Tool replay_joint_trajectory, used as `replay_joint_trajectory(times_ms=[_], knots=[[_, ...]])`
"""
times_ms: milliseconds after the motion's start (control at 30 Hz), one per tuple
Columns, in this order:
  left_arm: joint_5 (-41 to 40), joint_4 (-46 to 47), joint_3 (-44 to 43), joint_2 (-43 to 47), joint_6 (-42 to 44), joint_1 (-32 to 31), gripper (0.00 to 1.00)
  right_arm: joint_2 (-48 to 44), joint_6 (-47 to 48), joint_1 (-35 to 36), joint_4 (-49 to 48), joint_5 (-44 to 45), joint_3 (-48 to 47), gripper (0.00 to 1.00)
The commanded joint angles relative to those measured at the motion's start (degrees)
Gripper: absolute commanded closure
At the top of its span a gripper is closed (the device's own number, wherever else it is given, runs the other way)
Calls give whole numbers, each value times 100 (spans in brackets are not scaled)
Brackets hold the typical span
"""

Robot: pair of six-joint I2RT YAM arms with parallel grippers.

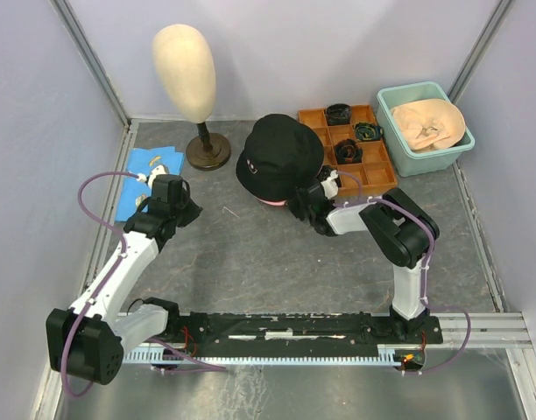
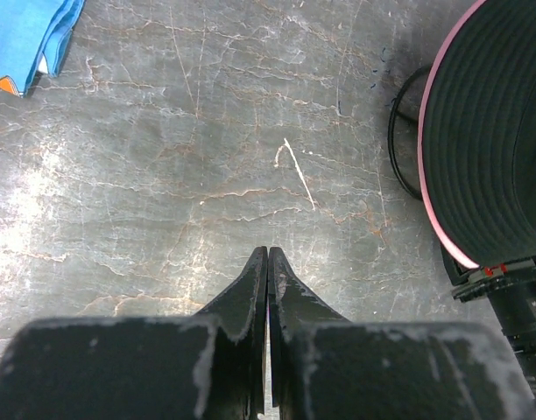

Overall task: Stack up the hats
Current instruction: Move the hat stand to the center of the board.

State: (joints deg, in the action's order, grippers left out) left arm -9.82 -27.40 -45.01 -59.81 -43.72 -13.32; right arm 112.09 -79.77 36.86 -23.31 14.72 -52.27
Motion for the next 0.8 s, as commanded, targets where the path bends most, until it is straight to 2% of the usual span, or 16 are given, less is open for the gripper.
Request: replay_joint_trajectory(times_ms=[0,400,767], knots=[[145,24,-59,170,291,102,97,460,67,33,820,325,-507,100],[379,-39,114,415,227,415,97,1249,33,-20,1629,451,-2072,100],[479,34,186,414,174,450,97,1922,193,-546,2450,579,-3514,100]])
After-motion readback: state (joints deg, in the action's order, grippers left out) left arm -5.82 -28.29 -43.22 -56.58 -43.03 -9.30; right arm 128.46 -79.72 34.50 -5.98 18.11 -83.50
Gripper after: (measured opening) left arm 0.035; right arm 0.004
